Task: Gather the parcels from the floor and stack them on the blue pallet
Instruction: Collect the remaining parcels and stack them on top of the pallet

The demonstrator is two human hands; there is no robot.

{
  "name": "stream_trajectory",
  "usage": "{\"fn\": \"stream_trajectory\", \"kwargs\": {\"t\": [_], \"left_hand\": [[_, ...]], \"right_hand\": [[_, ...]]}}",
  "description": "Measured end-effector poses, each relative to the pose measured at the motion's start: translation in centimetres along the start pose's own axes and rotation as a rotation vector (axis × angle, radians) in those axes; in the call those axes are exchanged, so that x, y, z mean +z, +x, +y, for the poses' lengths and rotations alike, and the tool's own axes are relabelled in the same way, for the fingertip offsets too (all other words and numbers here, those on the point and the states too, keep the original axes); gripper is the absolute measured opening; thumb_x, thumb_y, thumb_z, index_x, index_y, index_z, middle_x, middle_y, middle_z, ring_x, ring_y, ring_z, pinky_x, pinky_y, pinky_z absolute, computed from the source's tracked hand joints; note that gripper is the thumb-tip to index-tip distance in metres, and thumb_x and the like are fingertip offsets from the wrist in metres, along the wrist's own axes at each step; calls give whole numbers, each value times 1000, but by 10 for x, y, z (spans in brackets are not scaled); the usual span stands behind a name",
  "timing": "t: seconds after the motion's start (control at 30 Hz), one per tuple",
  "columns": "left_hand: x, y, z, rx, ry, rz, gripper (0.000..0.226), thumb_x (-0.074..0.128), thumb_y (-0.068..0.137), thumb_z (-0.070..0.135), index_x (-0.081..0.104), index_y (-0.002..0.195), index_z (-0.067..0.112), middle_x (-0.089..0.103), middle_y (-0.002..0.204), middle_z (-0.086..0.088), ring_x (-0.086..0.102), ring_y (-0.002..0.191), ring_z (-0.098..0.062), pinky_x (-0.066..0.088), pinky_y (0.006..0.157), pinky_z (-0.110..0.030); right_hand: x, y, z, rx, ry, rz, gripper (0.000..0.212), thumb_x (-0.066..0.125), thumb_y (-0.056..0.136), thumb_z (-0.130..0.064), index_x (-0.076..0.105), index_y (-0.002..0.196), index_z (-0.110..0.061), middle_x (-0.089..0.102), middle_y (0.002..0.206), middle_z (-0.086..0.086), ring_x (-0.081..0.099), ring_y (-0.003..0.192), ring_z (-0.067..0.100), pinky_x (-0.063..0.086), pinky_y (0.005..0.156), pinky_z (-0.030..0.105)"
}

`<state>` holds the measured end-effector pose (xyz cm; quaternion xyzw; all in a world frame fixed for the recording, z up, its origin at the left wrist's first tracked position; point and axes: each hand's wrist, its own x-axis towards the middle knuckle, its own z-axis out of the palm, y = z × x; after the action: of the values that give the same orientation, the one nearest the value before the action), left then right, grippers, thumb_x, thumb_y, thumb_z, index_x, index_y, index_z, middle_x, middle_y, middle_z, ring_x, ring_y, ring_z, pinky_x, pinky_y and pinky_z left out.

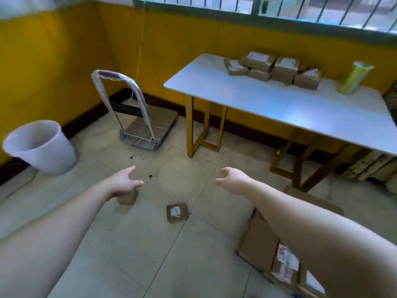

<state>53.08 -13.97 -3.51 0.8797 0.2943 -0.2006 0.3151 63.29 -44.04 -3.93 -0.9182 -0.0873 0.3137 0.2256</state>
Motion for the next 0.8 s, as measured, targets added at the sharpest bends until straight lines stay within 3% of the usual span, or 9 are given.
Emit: {"fn": "stream_trajectory", "kwargs": {"t": [0.3, 0.53, 0.67, 0.8], "left_hand": [[-100, -6, -98, -52, -117, 132, 72, 61, 89, 31, 23, 149, 19, 24, 155, -8, 28, 139, -27, 26, 109, -34], [-132, 55, -120, -72, -113, 110, 74, 62, 88, 33, 21, 149, 20, 22, 156, -7, 29, 139, -25, 26, 110, -34], [-155, 122, -121, -89, -130, 129, 73, 61, 88, 35, 22, 149, 23, 24, 155, -7, 30, 138, -27, 28, 107, -34], [-128, 197, -127, -102, -169, 59, 71, 60, 89, 35, 23, 148, 25, 26, 154, -7, 33, 136, -27, 30, 104, -32]], "right_hand": [[33, 24, -155, -165, -104, -32, 61, 55, 94, -35, 32, 147, -15, 39, 147, 9, 45, 128, 25, 42, 99, 32], [48, 103, -207, -164, -145, -67, 62, 55, 94, -36, 31, 147, -16, 37, 149, 8, 41, 131, 26, 39, 101, 32], [47, 170, -233, -132, -123, -79, 61, 55, 95, -36, 31, 147, -16, 39, 146, 9, 47, 125, 25, 43, 93, 29], [70, 230, -224, -57, -122, -117, 60, 55, 95, -34, 31, 147, -16, 41, 144, 9, 50, 120, 24, 48, 90, 30]]}}
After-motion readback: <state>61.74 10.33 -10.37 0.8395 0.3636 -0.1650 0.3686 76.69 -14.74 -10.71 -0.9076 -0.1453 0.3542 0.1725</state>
